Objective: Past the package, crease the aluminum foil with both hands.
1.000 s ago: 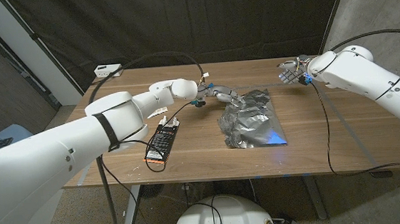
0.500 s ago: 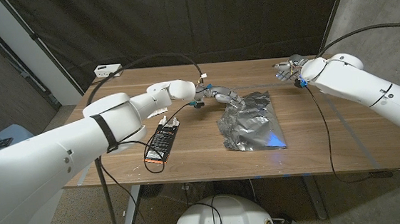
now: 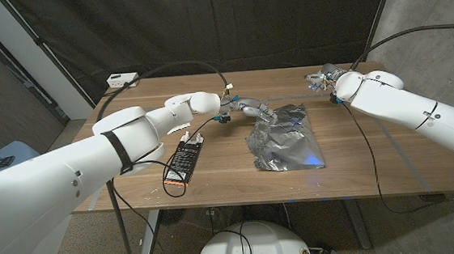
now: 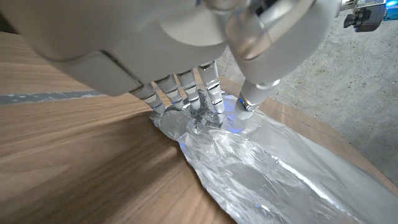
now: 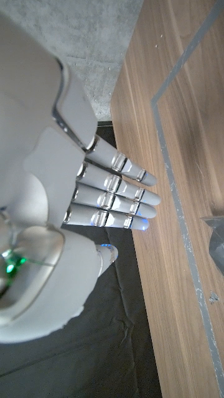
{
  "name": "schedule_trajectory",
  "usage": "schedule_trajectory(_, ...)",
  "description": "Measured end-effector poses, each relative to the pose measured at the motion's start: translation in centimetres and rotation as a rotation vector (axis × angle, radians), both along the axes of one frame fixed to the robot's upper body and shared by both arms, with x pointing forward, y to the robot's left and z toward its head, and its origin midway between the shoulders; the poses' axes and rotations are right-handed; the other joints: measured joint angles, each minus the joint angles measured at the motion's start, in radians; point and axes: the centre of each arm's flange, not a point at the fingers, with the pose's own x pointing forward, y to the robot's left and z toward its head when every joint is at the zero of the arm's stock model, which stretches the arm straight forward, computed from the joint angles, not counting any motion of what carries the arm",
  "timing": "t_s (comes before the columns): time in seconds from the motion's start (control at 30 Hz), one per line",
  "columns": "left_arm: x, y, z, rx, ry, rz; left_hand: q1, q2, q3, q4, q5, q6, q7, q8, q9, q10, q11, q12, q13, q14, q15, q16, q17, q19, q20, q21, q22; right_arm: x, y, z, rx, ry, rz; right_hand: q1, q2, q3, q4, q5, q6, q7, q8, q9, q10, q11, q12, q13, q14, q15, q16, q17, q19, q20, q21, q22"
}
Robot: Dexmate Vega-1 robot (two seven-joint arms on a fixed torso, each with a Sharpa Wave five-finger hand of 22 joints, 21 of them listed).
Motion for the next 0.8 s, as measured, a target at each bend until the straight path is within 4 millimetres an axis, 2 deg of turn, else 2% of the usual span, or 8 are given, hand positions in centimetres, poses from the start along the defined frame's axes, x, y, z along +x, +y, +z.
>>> schedule_trajectory(0.1, 0.1, 0.1, 0.1, -0.004, -0.002, 0.003, 0.000, 0.000, 0.000, 0.000, 0.000, 0.000, 0.000, 0.000, 0.000, 0.000, 0.000, 0.000, 0.000, 0.000, 0.000, 0.000, 0.000, 0.000, 0.000, 0.000, 0.000, 0.0, 0.2, 0.0, -0.007, -0.003, 0.001, -0.004, 0.004, 0.000, 0.000, 0.000, 0.000, 0.000, 0.000, 0.000, 0.000, 0.000, -0.006, 0.000, -0.002, 0.002, 0.000, 0.001, 0.000, 0.000, 0.000, 0.000)
schedule_trajectory(0.3, 0.3, 0.4, 0.5, -0.017, -0.009, 0.022, 0.000, 0.000, 0.000, 0.000, 0.000, 0.000, 0.000, 0.000, 0.000, 0.000, 0.000, 0.000, 0.000, 0.000, 0.000, 0.000, 0.000, 0.000, 0.000, 0.000, 0.000, 0.0, 0.7, -0.2, -0.052, -0.021, 0.000, -0.016, 0.003, 0.000, 0.000, 0.000, -0.003, -0.022, 0.000, 0.000, -0.010, -0.017, -0.012, -0.004, -0.019, 0.006, -0.007, 0.001, -0.011, 0.000, 0.000, 0.000)
schedule_trajectory(0.37, 0.4, 0.4, 0.6, -0.020, -0.010, 0.028, 0.000, 0.000, 0.000, 0.000, 0.000, 0.000, 0.000, 0.000, 0.000, 0.000, 0.000, 0.000, 0.000, 0.000, 0.000, 0.000, 0.000, 0.000, 0.000, 0.000, 0.000, 0.0, 1.0, -0.5, -0.057, -0.016, 0.004, -0.027, 0.001, -0.007, 0.008, 0.000, -0.011, -0.032, 0.000, 0.000, -0.019, -0.026, -0.019, -0.008, -0.033, 0.007, -0.011, 0.004, -0.018, -0.004, -0.003, 0.000)
schedule_trajectory(0.6, 0.6, 0.6, 0.8, -0.032, -0.012, 0.045, 0.000, 0.000, 0.000, 0.000, 0.000, 0.000, 0.000, 0.000, 0.000, 0.000, 0.000, 0.000, 0.000, 0.000, 0.000, 0.000, 0.000, 0.000, 0.000, 0.000, 0.000, 0.1, 1.8, -0.8, -0.129, -0.040, 0.005, -0.075, 0.005, -0.014, 0.026, 0.000, -0.056, -0.077, -0.017, -0.005, -0.071, -0.067, -0.051, -0.021, -0.107, 0.018, -0.030, 0.016, -0.090, 0.003, -0.011, 0.000)
schedule_trajectory(0.8, 0.8, 0.7, 0.9, -0.037, -0.011, 0.055, 0.000, 0.000, 0.000, 0.000, 0.000, 0.000, 0.000, 0.000, 0.000, 0.000, 0.000, 0.000, 0.000, 0.000, 0.000, 0.000, 0.000, 0.000, 0.000, 0.000, 0.000, 0.3, 2.5, -1.6, -0.170, -0.033, 0.009, -0.110, 0.012, -0.012, 0.043, 0.000, -0.102, -0.095, -0.024, -0.008, -0.124, -0.087, -0.062, -0.031, -0.173, 0.024, -0.042, 0.026, -0.139, 0.012, -0.011, 0.000)
